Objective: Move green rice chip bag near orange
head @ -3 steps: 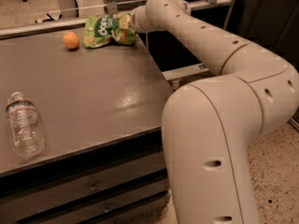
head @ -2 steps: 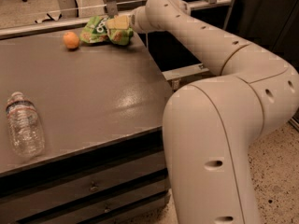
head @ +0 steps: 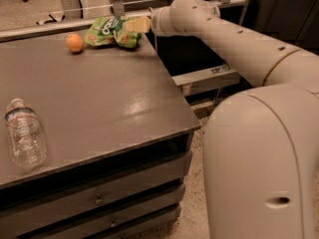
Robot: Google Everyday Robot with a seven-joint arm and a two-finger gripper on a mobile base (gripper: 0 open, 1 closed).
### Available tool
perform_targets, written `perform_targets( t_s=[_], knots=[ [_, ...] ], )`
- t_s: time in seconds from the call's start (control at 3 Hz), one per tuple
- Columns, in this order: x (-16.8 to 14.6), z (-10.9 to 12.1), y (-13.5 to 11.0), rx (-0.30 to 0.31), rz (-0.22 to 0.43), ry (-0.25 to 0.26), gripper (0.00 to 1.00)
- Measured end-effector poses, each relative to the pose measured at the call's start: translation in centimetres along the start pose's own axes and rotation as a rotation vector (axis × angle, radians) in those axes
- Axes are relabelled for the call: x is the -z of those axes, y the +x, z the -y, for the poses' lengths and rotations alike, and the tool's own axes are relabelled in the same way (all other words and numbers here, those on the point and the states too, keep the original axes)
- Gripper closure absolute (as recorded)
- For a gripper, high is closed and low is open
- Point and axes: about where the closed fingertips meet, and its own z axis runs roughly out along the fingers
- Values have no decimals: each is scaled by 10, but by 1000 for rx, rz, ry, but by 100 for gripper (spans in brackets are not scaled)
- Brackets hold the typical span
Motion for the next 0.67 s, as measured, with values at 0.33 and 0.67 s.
perform_targets(
  t_s=[0.33,0.67],
  knots=[
    [41,10,4,45,46,-25,0],
    [79,36,15,49,70,-85,0]
  ],
)
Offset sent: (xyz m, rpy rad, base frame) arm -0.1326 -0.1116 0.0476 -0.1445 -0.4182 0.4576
